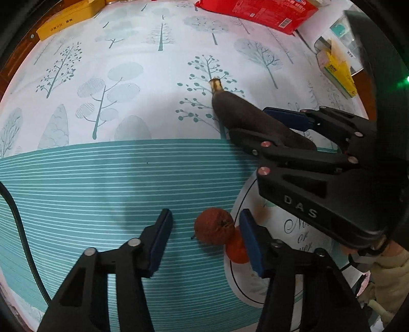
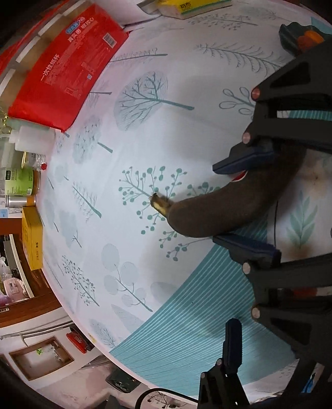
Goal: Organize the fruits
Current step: 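Grasp the brown banana with the right tool while the left tool grasps a lychee, then carry the banana in the right tool and lychee in the left tool over the plate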
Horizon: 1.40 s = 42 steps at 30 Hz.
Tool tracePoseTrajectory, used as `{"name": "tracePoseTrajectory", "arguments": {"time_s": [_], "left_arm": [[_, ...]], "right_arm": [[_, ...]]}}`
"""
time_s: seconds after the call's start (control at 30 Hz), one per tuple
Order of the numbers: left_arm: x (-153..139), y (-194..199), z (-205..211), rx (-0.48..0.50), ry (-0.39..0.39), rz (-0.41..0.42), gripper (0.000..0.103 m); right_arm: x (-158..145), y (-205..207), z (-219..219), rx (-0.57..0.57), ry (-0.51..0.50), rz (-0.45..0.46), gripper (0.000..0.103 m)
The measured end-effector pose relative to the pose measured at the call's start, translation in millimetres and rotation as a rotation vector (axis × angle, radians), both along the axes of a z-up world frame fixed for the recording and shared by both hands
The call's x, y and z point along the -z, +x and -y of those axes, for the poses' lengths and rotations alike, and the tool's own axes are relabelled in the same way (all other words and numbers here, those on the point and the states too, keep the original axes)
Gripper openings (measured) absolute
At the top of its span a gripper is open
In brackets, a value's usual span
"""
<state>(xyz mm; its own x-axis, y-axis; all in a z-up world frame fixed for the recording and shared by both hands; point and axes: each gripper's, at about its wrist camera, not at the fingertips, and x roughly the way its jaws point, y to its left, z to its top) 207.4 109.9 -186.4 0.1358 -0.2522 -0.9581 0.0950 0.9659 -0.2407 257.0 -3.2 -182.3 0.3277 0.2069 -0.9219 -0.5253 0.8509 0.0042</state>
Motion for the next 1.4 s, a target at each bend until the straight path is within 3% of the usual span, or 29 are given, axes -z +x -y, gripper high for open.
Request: {"name": "tracePoseTrajectory", "arguments": {"time_s": [0.2, 0.3, 0.57, 0.83, 1.07, 1.4], "left_arm": [[3, 8, 14, -0.010, 0.036, -0.007, 0.046], [4, 8, 20, -0.007, 0.055, -0.007, 0.031], [-3, 5, 33, -0.017, 0.088, 0.029, 0.028], [-60, -10, 46, -0.003, 0.121, 0.166, 0.028], [-110, -45, 39, 0.059, 0.069, 0.256, 0.028], [-155, -85, 108, 0.210, -0.004, 0.329, 0.028]], "right_arm": [[-9, -2, 4, 0.031, 0.017, 0.014, 0.039], [-22, -5, 10, 0.057, 0.042, 0.030, 0.036], [-50, -18, 39, 0.154, 0.176, 0.001, 0.031], [-88, -50, 68, 0.247, 0.312, 0.005, 0.031], [-135, -95, 96, 0.306, 0.389, 0.074, 0.031], [-167, -166, 161, 0.440, 0.412, 0.128, 0.031]]}}
